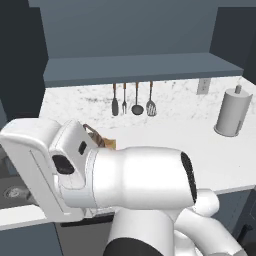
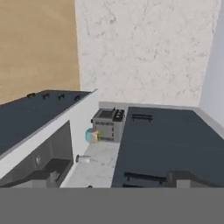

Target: Pick the kettle from the counter and place it on the tray. Then pick the mug from the cabinet and place it on the tray. Then close the cabinet doors.

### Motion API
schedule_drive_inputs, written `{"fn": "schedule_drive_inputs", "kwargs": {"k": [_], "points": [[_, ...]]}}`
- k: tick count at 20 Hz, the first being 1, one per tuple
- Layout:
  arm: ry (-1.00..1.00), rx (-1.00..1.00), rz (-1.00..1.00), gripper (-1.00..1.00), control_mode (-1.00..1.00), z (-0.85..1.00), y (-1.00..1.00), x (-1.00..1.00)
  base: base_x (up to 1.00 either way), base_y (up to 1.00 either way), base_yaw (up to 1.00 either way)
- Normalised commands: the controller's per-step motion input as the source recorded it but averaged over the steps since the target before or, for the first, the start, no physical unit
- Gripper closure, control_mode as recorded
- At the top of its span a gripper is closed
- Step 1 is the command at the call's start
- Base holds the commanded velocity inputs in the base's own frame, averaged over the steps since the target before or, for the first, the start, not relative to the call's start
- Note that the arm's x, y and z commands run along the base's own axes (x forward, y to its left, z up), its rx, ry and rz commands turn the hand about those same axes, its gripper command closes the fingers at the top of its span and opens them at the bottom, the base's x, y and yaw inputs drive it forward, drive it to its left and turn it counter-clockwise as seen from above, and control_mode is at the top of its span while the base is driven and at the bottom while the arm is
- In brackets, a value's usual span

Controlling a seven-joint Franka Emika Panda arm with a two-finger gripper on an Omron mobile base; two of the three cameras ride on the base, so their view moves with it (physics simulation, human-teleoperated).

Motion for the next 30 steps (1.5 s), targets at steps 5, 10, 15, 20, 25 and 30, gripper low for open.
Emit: {"fn": "schedule_drive_inputs", "kwargs": {"k": [5,10,15,20,25,30], "points": [[-0.08,-0.02,-0.09,-1.0,-1.0,0.15,0.55,0.0,0.0,0.0,0.0],[0.0,0.0,-0.23,-1.0,-1.0,0.02,0.5,0.14,0.0,0.0,0.0],[0.0,0.0,-0.3,-1.0,-1.0,-0.03,0.36,0.26,0.0,0.0,0.0],[0.0,0.0,-0.3,-1.0,-1.0,-0.05,0.31,0.38,0.0,0.0,0.0],[0.0,0.0,-0.19,-1.0,-1.0,-0.1,0.15,0.39,0.0,0.0,0.0],[0.02,0.0,-0.13,-1.0,-1.0,-0.25,0.03,0.54,0.0,0.0,0.0]]}}
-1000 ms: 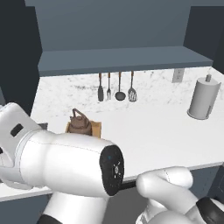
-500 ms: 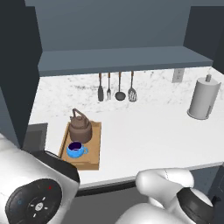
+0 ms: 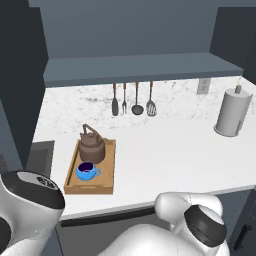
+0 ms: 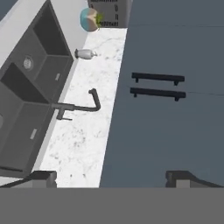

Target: Pick the kettle from the counter and place it on the tray. Then pick the mug from the cabinet and place it on the tray. Then close the cabinet doors.

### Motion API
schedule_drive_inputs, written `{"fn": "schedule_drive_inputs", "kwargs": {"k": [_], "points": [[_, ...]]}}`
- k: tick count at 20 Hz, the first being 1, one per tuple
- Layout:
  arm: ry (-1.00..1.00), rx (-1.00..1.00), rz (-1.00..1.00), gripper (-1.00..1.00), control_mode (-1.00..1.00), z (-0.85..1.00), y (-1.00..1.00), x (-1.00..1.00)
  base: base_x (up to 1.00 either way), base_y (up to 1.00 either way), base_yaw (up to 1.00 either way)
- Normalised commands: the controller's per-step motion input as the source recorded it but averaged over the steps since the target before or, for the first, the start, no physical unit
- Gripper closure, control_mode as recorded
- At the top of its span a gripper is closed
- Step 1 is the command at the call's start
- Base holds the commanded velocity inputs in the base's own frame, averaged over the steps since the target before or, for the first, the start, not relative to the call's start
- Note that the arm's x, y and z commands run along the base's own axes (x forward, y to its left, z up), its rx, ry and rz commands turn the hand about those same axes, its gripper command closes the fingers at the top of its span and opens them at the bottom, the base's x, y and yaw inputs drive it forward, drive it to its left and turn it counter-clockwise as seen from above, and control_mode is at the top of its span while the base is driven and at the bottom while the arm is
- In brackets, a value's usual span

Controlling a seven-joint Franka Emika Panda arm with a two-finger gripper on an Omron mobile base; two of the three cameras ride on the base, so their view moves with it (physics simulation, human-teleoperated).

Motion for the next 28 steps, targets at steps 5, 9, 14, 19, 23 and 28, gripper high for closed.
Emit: {"fn": "schedule_drive_inputs", "kwargs": {"k": [5,9,14,19,23,28], "points": [[0.0,0.0,-0.08,-1.0,-1.0,-0.23,0.0,0.49,0.0,0.0,0.0],[0.0,0.0,-0.04,-1.0,-1.0,-0.22,0.03,0.4,0.0,0.0,0.0],[0.0,0.0,-0.06,-1.0,-1.0,-0.14,0.0,0.38,0.0,0.0,0.0],[0.0,0.0,-0.03,-1.0,-1.0,0.0,-0.11,0.01,0.0,0.0,0.0],[0.0,0.0,-0.12,-1.0,-1.0,0.0,-0.25,0.0,0.0,0.0,0.0],[0.0,0.0,-0.19,-1.0,-1.0,0.0,-0.34,0.11,0.0,0.0,0.0]]}}
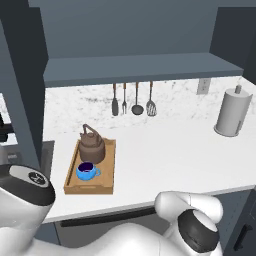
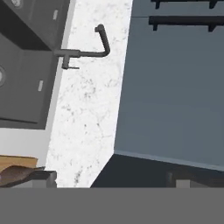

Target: Pick the kettle from the counter and place it on the tray. Then pick the mug from the cabinet and place it on the tray. Then close the cabinet doors.

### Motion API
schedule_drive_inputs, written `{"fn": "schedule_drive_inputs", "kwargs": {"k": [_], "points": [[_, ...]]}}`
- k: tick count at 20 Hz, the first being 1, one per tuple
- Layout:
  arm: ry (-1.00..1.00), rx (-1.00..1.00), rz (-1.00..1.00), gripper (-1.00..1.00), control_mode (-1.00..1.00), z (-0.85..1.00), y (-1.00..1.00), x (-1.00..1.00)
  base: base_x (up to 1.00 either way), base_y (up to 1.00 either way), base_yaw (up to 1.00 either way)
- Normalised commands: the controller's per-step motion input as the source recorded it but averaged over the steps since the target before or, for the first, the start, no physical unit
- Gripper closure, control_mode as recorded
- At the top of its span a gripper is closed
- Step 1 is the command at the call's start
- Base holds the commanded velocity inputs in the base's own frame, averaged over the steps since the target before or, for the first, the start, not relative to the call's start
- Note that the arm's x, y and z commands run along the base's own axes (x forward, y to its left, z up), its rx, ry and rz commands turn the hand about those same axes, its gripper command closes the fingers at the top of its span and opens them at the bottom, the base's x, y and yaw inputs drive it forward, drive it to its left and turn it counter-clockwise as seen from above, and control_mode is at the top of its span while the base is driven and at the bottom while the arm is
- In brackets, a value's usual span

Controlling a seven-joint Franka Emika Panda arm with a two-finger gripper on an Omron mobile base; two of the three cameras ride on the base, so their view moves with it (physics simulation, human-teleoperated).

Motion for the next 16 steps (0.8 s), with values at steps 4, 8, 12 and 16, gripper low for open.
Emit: {"fn": "schedule_drive_inputs", "kwargs": {"k": [4,8,12,16], "points": [[0.0,0.0,-0.2,-1.0,-1.0,0.0,-0.5,0.22,0.0,0.0,0.0],[0.0,0.0,-0.19,-1.0,-1.0,0.0,-0.56,0.21,0.0,0.0,0.0],[-0.01,0.0,-0.18,-1.0,-1.0,0.0,-0.61,0.22,0.0,0.0,0.0],[-0.02,0.0,-0.16,-1.0,-1.0,0.0,-0.65,0.24,0.0,0.0,0.0]]}}
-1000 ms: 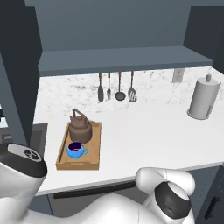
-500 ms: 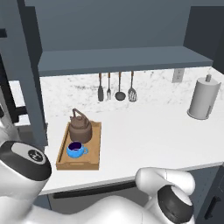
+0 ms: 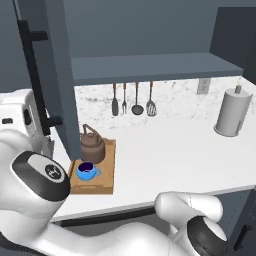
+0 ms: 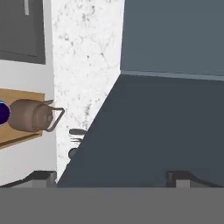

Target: Pick the kettle from the counter and place it on the tray. Then pick the mug from the cabinet and place it on the tray. Then close the cabinet doors.

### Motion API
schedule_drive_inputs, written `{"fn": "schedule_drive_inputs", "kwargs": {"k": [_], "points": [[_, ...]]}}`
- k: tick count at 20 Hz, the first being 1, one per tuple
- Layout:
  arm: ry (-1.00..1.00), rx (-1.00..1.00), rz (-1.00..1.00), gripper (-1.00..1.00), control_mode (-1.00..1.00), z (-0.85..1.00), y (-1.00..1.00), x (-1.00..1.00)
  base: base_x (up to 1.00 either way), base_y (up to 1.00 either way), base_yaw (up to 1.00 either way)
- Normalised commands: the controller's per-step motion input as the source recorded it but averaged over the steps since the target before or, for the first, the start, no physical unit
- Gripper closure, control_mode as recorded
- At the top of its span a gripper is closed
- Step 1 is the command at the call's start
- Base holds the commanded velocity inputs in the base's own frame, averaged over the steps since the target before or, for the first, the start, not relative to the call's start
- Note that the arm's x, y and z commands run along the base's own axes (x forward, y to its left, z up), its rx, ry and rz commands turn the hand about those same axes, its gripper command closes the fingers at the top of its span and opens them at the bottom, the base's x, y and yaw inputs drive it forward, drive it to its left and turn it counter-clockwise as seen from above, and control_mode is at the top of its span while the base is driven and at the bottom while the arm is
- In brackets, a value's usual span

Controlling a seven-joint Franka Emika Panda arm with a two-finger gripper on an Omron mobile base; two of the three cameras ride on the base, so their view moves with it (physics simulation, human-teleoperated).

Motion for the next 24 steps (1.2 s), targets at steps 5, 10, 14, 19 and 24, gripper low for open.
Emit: {"fn": "schedule_drive_inputs", "kwargs": {"k": [5,10,14,19,24], "points": [[-0.05,0.0,-0.16,-1.0,-1.0,0.0,-0.74,0.21,0.0,0.0,0.0],[0.0,0.0,-0.11,-1.0,-1.0,0.0,-0.76,0.39,0.0,0.0,0.0],[0.0,0.0,-0.09,-1.0,-1.0,0.0,-0.78,0.5,0.0,0.0,0.0],[0.0,0.0,-0.08,-1.0,-1.0,-0.01,-0.77,0.56,0.0,0.0,0.0],[0.0,0.0,-0.08,-1.0,-1.0,0.0,-0.75,0.65,0.0,0.0,0.0]]}}
